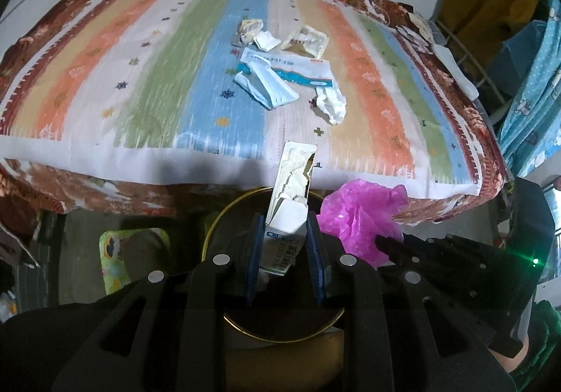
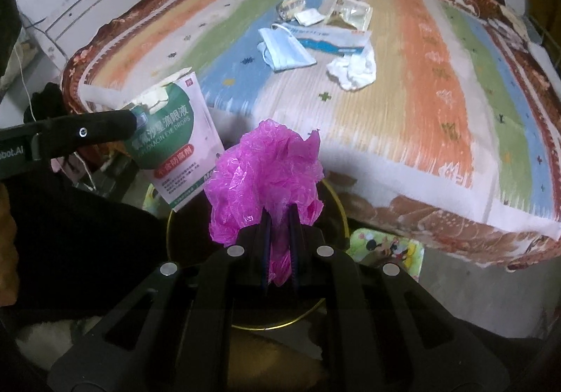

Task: Collect trash
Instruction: 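Carry the medicine box and pink bag over the bin with both tools, then open both tools over the bin to drop the medicine box and pink bag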

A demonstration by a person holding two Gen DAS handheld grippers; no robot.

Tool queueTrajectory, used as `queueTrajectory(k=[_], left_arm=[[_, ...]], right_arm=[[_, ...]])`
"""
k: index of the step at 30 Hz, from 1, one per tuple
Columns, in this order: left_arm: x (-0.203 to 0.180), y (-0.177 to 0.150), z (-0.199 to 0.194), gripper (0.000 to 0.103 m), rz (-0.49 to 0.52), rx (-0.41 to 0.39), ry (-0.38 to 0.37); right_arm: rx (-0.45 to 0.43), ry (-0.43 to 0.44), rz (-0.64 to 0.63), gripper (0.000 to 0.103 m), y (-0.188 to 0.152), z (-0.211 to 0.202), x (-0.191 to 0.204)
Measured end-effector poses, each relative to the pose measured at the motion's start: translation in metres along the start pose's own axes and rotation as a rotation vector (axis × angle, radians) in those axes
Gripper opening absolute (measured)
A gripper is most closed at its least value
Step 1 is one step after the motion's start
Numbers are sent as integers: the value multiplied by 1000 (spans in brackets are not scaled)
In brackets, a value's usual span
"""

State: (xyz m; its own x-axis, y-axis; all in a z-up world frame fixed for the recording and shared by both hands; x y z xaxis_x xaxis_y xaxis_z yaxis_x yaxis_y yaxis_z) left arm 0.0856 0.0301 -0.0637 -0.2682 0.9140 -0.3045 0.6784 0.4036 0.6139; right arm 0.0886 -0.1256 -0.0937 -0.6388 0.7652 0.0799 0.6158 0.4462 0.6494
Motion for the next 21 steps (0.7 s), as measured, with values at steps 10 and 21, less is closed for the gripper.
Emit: queueTrajectory(k=[10, 21], left_arm=[[4, 1, 3, 52, -27, 10, 2], [13, 13, 2, 66, -77, -22, 4]], right_arm=[[38, 8, 53, 41, -1, 7, -7], [-3, 33, 123, 54, 10, 2, -18]])
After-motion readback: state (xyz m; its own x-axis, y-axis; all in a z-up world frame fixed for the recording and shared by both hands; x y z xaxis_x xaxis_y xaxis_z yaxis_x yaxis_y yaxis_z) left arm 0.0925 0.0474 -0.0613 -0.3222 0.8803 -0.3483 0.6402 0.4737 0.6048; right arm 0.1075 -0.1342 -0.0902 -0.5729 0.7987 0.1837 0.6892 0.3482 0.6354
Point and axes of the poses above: each gripper's, at about its wrist camera, not at the fingertips, and z roughly the way its jaws point, x to its left, y to its top, the point moved 3 cm from there along z, roughly the way its jaws point, and after that the axes turned 14 degrees about -x, right-handed, at the moved point
